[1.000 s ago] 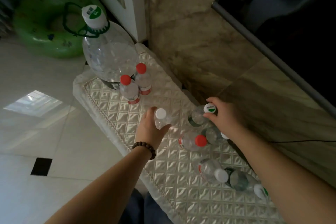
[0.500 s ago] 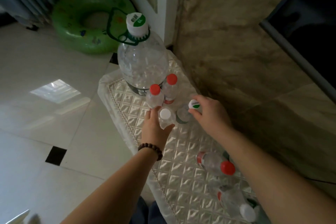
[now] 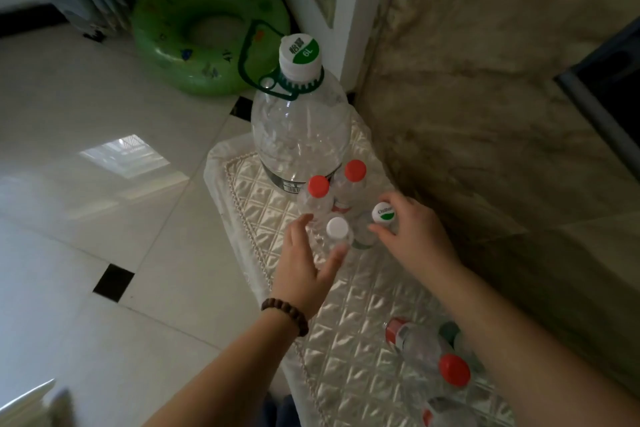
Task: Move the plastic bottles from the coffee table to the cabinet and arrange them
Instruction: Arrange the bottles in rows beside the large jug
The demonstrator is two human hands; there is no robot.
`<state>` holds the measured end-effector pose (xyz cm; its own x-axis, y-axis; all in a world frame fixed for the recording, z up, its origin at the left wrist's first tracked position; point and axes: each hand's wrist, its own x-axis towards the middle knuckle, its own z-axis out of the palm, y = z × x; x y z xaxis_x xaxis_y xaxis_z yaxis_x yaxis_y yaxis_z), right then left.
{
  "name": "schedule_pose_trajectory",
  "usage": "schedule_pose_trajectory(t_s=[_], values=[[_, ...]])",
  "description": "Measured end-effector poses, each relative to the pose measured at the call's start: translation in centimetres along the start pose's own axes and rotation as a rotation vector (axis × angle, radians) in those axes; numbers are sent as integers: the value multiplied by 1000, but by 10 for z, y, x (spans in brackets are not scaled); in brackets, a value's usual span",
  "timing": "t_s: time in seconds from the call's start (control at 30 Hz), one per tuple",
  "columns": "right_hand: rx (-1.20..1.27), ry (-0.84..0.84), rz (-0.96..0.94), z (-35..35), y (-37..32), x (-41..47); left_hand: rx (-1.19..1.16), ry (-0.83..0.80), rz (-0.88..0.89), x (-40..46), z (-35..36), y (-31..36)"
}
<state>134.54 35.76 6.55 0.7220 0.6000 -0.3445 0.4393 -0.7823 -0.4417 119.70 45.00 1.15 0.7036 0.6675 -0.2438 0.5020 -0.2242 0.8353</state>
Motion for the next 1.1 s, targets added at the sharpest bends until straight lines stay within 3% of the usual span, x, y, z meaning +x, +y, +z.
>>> schedule_pose_trajectory(t_s=[0.17,0.3,0.4,1.1], values=[[26,-1,-50,-4,0,-1,26,233,8,29,-16,2],[93,70,-79,-14,-14,19,57,175,23,57,-19,10],[80,9,-107,-15,-30,43,106,130,52,67,-17,14],[92,-8,-137,3,-34,54,3,129,66,69,-23,2]])
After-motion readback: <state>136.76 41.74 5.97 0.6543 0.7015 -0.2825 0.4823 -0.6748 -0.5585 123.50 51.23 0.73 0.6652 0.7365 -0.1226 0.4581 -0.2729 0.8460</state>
